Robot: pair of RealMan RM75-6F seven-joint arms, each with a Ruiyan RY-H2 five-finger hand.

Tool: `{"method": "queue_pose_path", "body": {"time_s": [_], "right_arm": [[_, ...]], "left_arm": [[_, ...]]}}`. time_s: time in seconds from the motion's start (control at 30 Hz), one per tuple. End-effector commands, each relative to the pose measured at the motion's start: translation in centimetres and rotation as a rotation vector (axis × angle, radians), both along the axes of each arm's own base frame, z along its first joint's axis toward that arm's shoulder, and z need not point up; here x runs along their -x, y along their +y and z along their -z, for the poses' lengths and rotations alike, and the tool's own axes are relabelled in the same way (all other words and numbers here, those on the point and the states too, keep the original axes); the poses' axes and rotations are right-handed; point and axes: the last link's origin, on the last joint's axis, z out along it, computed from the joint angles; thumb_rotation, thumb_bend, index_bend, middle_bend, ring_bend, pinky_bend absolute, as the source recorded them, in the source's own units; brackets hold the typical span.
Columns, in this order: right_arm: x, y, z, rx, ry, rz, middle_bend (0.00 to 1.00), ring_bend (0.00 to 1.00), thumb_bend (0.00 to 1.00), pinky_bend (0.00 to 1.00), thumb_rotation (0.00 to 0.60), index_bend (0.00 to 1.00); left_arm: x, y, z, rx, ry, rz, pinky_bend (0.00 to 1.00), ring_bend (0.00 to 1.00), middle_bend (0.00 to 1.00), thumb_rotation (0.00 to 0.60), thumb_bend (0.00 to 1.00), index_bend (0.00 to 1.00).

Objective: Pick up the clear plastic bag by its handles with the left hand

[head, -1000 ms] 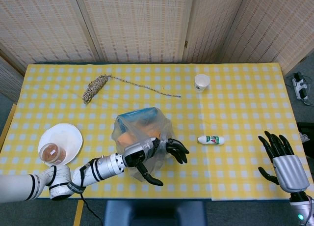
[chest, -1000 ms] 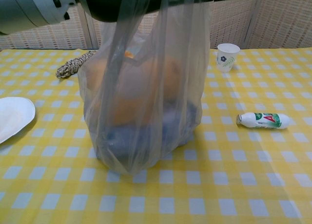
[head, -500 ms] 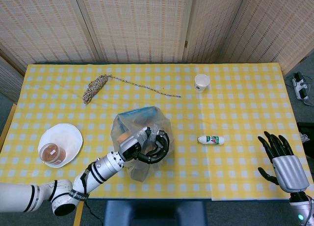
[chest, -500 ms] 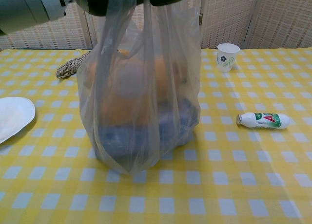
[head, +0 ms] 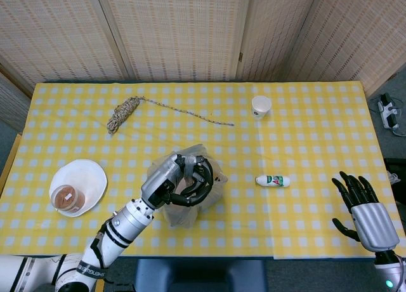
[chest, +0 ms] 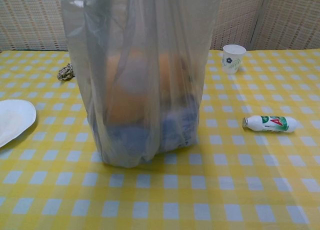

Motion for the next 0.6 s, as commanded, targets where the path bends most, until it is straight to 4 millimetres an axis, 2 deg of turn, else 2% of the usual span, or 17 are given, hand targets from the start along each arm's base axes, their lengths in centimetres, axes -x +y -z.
{"method": "queue_pose_path", "body": {"time_s": [0.03,0.27,0.4,0.5,0.6], "right_arm": [[0.0,0.1,-0.1,0.002,-0.004,-0.002,0.00,0.00,0.27,0.00,0.600,0.00],[0.0,0.2,-0.4,0.011,-0.012,-0.005,0.00,0.00,0.27,0.00,0.600,0.00],[0.0,0.2,-0.6,0.018,-0.019,-0.003,0.00,0.00,0.27,0.00,0.600,0.00],[0.1,0.1,-0.7,0.021,-0.024,0.000,0.00,0.00,0.27,0.00,0.600,0.00],[0.2,-0.1,-0.9,0.021,-0.027,0.007,0.00,0.00,0.27,0.00,0.600,0.00]], "left_arm": [[-1.2,0.4,-2.6,-0.048,0.018,0.006,0.86,0.74,0.99,0.600,0.72,0.75],[-5.5,2.4,-8.8,-0.072,-0.029,-0.006,0.86,0.74,0.99,0.600,0.72,0.75],[-8.3,2.6,-11.7,-0.099,-0.038,0.013,0.86,0.74,0.99,0.600,0.72,0.75],[-9.8,2.2,-13.0,-0.141,-0.019,0.032,0.86,0.74,0.99,0.600,0.72,0.75],[-10.4,1.8,-12.9,-0.136,0.000,0.033,0.86,0.74,0.99,0.600,0.71,0.75]]}}
